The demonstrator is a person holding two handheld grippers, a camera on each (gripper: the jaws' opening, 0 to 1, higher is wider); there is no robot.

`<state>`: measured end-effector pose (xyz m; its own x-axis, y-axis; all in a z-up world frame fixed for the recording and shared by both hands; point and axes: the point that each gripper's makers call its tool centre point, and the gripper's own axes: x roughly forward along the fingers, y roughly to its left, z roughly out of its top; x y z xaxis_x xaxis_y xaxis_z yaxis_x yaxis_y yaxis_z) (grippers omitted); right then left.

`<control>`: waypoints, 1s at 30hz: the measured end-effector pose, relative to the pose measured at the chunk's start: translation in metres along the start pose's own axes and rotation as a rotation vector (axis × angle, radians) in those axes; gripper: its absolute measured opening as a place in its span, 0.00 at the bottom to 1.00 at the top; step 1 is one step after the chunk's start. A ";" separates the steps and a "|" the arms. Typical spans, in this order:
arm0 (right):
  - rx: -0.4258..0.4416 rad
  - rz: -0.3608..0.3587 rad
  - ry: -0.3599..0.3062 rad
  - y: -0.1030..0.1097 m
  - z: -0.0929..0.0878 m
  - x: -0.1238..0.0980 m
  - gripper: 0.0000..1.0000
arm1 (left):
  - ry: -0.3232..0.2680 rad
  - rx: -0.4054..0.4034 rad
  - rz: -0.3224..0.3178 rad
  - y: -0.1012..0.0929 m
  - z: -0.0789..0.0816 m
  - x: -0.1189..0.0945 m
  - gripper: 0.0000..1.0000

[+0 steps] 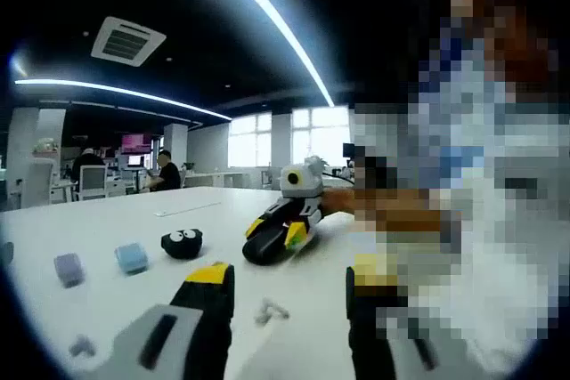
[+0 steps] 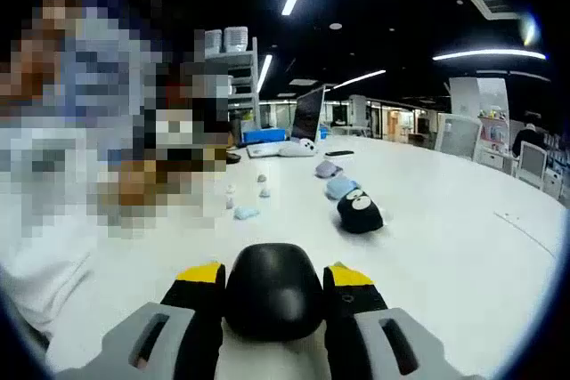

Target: Pick up the earbuds from the table and place the earbuds into the earbud case

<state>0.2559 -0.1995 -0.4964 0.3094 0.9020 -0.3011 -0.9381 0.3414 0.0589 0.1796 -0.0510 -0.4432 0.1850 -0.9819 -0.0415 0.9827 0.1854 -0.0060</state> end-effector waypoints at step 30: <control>-0.126 0.057 0.269 -0.108 -0.009 0.001 0.47 | 0.019 -0.060 0.016 0.018 -0.008 -0.010 0.47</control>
<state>0.3559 -0.2379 -0.5117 0.2186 0.8106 -0.5433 -0.9700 0.2412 -0.0305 0.1954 -0.0372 -0.4509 0.1994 -0.9780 -0.0612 0.9769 0.2033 -0.0654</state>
